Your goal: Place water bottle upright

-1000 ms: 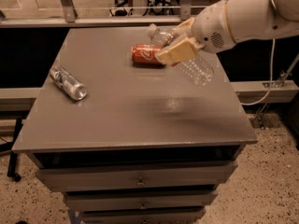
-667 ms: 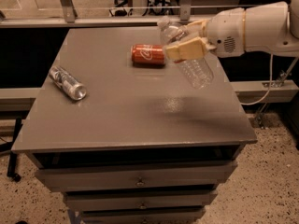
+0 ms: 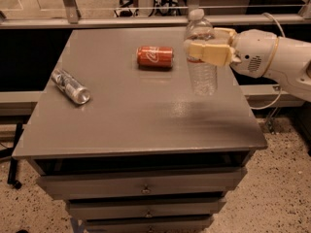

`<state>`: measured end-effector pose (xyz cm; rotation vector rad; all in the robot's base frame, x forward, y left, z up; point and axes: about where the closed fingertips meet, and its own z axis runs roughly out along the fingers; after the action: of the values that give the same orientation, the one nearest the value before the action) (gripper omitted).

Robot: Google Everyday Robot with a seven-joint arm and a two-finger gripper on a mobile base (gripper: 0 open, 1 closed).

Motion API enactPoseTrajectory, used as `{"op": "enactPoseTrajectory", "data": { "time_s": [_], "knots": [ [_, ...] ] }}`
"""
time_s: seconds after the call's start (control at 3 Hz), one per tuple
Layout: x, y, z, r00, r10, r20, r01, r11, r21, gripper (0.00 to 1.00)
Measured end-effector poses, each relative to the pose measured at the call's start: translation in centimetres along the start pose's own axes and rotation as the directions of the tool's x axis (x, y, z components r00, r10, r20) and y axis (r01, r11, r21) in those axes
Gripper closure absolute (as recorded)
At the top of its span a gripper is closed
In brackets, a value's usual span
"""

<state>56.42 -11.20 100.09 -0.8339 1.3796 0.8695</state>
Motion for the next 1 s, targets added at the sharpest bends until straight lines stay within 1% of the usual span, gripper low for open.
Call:
{"op": "enactPoseTrajectory", "data": {
  "time_s": [0.33,0.67,1.0],
  "knots": [
    [0.1,-0.3,-1.0,0.996,0.032,0.087,-0.033,0.9994,0.011,1.00],
    [0.9,0.0,-0.9,0.989,0.040,0.142,-0.041,0.9992,0.005,1.00],
    [1.8,0.4,-0.6,0.984,0.015,0.178,-0.016,0.9999,0.001,1.00]
  ]
}}
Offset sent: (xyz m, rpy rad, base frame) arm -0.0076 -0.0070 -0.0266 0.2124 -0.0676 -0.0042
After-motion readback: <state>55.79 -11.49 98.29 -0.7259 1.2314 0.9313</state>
